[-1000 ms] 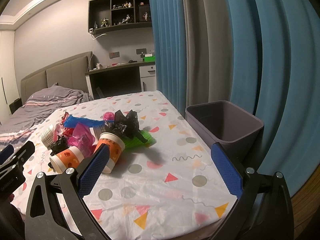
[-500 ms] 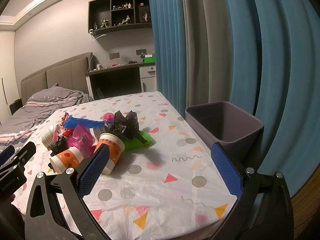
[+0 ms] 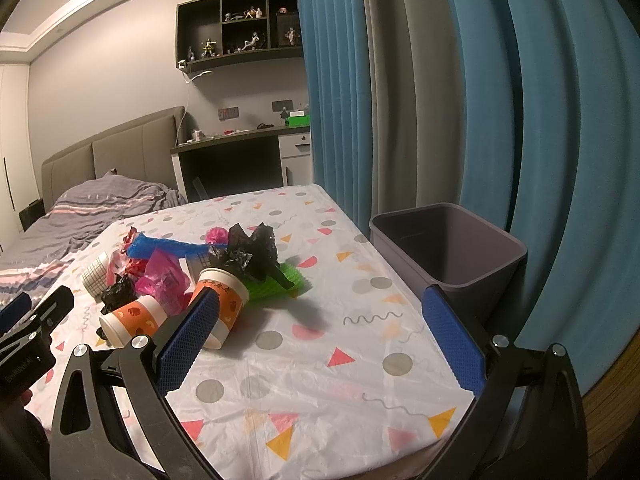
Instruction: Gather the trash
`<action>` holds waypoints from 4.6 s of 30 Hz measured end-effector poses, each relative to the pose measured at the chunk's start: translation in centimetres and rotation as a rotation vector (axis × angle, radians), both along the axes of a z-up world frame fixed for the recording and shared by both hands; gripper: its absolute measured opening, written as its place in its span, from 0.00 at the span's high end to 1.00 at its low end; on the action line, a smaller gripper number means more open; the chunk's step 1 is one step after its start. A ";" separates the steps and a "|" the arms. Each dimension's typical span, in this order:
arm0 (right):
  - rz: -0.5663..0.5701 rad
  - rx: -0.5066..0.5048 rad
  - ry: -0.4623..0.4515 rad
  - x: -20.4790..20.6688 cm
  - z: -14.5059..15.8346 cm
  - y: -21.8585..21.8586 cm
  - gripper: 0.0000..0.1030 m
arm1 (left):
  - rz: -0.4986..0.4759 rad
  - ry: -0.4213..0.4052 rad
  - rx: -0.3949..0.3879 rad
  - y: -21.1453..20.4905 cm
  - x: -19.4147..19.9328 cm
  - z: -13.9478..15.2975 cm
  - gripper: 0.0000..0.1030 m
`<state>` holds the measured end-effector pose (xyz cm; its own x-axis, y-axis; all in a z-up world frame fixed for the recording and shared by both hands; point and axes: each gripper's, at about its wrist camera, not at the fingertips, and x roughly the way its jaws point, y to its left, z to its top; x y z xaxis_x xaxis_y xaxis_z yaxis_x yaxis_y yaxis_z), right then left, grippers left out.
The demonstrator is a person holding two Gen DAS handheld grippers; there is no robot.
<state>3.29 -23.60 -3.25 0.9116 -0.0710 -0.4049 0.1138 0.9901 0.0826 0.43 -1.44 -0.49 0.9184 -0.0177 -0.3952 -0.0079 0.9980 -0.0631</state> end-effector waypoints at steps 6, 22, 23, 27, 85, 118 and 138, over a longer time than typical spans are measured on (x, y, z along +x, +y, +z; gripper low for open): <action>-0.001 0.000 -0.002 -0.1 -0.1 0.0 0.05 | -0.002 0.000 -0.001 -0.2 0.2 -0.2 0.07; -0.001 -0.001 -0.004 -0.1 0.0 0.0 0.05 | -0.003 0.001 -0.002 -0.4 0.4 -0.4 0.07; -0.002 -0.002 -0.004 -0.1 0.0 0.0 0.05 | -0.003 0.001 -0.003 -0.4 0.4 -0.4 0.07; -0.002 -0.001 -0.005 -0.1 0.0 0.0 0.05 | -0.005 0.000 -0.003 -0.6 0.5 -0.5 0.07; 0.150 0.018 0.086 11.8 -3.4 2.0 0.32 | 0.032 0.051 -0.068 4.0 7.4 -3.7 0.07; 0.180 -0.012 0.029 13.3 -2.5 2.3 0.98 | -0.139 0.291 -0.197 8.0 14.9 -7.2 0.98; 0.130 0.021 -0.085 9.5 0.9 -0.4 0.98 | -0.095 0.077 -0.196 8.1 10.4 0.7 0.99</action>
